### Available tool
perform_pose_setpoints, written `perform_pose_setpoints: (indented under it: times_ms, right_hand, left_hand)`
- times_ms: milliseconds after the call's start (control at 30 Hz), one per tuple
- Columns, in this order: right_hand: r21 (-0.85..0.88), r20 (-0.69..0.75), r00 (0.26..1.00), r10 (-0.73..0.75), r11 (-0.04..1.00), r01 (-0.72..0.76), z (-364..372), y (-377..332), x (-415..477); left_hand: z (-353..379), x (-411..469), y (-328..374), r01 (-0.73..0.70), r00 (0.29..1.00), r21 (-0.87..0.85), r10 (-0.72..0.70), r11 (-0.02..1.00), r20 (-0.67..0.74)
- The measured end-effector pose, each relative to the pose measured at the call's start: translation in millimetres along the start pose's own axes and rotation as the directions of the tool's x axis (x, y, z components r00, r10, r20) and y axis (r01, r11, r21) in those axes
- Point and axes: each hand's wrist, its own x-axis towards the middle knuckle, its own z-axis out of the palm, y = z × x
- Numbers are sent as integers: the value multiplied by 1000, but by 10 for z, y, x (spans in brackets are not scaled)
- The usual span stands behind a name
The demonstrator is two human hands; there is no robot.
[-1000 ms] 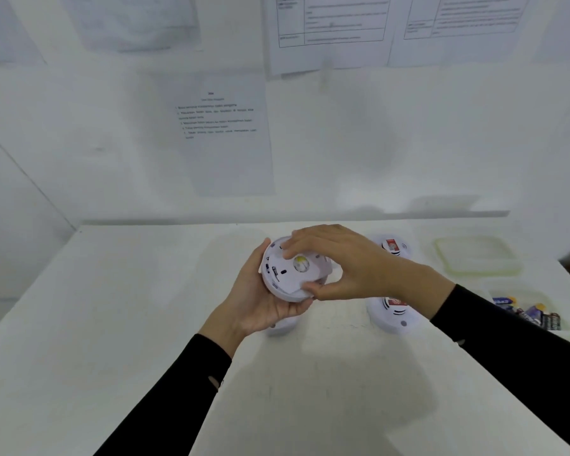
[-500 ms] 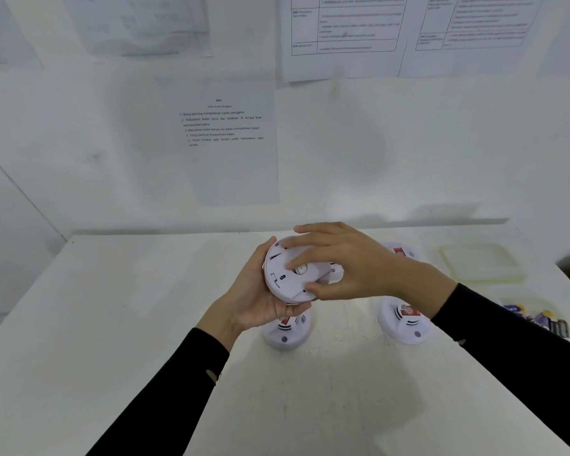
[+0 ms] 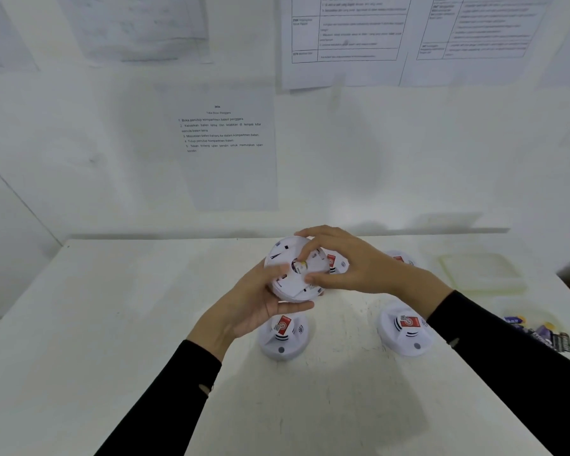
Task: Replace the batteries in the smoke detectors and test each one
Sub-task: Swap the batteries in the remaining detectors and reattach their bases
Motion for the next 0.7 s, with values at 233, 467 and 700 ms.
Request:
perform_pose_setpoints:
  times_ms: [233, 467, 700]
  right_hand:
    - [661, 39, 915, 401, 677, -325, 154, 18, 61]
    - [884, 140, 795, 590, 287, -369, 312, 132, 121]
    - [965, 203, 712, 672, -14, -262, 369, 186, 229]
  left_hand:
    - [-75, 0, -34, -13, 997, 50, 17, 999, -72]
    - [-65, 14, -164, -105, 977, 147, 130, 984, -172]
    - [-8, 27, -344, -293, 935, 24, 292, 956, -202]
